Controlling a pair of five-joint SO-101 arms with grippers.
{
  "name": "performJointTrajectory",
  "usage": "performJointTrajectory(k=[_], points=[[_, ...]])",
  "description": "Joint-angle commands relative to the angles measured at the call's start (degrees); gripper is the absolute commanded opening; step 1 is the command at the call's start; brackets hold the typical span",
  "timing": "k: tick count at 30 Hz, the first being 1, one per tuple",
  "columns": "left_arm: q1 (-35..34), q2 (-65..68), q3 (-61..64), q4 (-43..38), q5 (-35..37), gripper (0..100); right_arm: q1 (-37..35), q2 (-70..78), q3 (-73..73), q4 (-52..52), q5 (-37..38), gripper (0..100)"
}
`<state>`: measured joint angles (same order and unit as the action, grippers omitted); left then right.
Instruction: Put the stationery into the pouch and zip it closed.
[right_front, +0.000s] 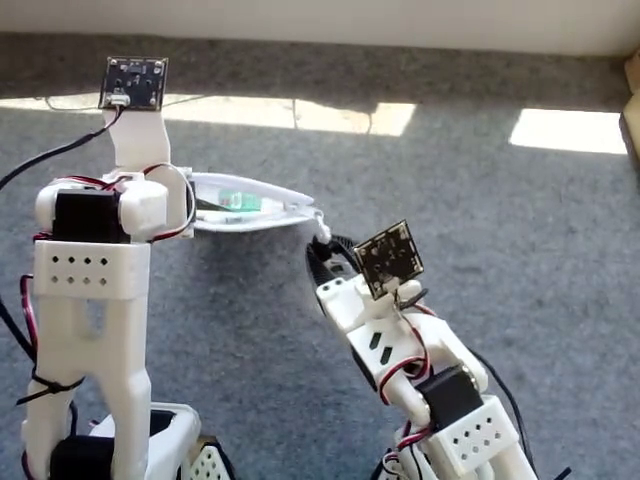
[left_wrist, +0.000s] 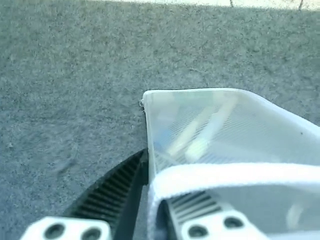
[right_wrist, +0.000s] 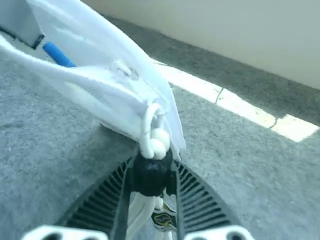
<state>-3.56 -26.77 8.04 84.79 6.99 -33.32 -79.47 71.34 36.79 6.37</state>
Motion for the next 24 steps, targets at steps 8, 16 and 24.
performJointTrajectory(k=[8, 16, 24], points=[[6.1, -1.1, -5.9, -5.5, -4.1, 22, -0.6, -8.6, -1.2, 17.3, 5.5, 0.5], [19.3, -0.6, -10.7, -10.4, -4.5, 23, -3.9, -18.8, -1.2, 28.1, 5.9, 0.5], [29.9, 3.9, -10.5, -14.6, -9.2, 23, -3.7, -23.9, -0.7, 30.2, 5.9, 0.5]])
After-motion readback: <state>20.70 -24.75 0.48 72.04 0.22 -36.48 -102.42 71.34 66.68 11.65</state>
